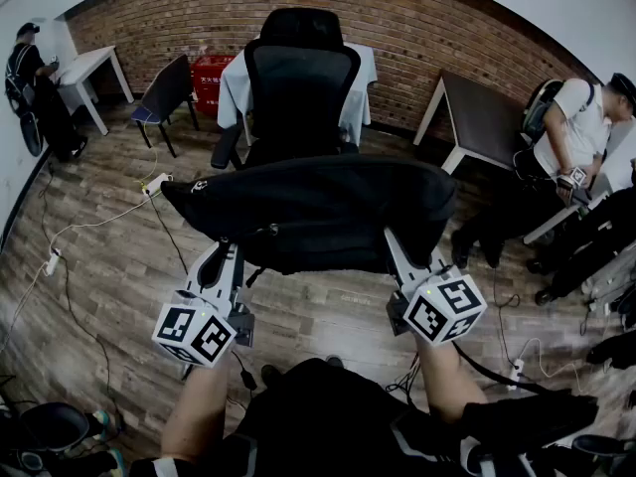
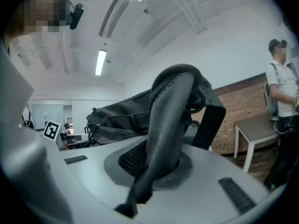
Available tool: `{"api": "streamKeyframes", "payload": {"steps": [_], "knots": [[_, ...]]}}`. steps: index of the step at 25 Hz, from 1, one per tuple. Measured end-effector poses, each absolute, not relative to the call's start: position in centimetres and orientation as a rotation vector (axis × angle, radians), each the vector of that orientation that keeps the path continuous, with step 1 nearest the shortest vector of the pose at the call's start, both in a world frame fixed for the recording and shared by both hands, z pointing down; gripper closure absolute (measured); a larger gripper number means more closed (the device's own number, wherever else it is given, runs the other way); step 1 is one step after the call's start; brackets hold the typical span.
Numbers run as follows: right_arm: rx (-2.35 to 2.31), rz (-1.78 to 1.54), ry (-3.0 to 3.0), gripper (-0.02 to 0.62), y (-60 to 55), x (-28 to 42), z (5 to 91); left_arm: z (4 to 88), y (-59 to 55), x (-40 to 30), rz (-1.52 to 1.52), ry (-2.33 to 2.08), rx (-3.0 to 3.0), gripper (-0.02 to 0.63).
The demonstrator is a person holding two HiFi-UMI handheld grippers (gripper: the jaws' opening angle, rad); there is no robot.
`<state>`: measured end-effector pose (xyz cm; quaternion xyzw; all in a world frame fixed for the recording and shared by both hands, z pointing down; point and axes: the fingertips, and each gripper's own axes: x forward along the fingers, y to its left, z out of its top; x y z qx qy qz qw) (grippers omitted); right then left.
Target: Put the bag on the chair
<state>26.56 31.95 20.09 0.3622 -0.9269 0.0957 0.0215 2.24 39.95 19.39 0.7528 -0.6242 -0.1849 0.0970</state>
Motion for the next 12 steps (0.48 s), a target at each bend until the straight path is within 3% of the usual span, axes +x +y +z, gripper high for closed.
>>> {"api": "streamKeyframes", "payload": {"steps": [12], "knots": [[1.123,0.276,-2.883,0.562,31.94,26.36,20.17,19.54,40.00,2.04,-0.540,-1.837,2.231,0.580]]}}
